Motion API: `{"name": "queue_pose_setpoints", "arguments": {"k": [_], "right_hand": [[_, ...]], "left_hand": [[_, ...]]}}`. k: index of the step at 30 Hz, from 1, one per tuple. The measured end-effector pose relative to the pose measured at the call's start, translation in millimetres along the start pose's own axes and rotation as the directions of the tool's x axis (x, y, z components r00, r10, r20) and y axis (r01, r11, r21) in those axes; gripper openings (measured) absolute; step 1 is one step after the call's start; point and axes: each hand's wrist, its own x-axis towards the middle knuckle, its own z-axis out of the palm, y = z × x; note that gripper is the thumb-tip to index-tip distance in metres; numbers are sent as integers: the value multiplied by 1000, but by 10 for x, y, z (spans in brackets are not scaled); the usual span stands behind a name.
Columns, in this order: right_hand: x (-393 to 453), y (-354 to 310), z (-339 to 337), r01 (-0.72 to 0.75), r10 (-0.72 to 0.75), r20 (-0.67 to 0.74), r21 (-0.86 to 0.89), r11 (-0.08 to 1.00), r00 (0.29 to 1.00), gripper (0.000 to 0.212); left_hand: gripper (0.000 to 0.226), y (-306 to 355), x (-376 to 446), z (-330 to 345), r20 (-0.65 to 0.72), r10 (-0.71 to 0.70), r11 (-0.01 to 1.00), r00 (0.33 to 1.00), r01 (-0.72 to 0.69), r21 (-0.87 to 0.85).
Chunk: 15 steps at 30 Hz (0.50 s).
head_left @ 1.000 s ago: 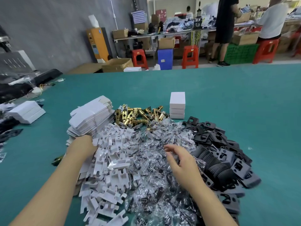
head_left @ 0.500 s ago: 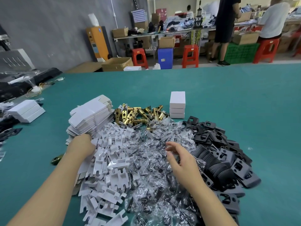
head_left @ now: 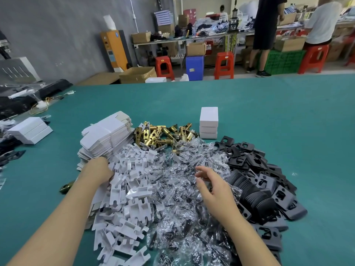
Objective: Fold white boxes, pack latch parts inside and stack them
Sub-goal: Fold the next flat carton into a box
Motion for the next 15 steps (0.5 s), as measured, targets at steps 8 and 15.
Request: {"name": "queue_pose_setpoints", "arguments": {"k": [8,15], "right_hand": [[-12,5,-1,17,-17,-10,7,1000,1000,35],[-13,-1,9,19,-19,2,-1,1000,1000,37]], "left_hand": [[22,1,-41,-40,-7,-27,997,1000,26,-77],[20,194,-210,-166,-79,-21,999,997,18,-32]]}}
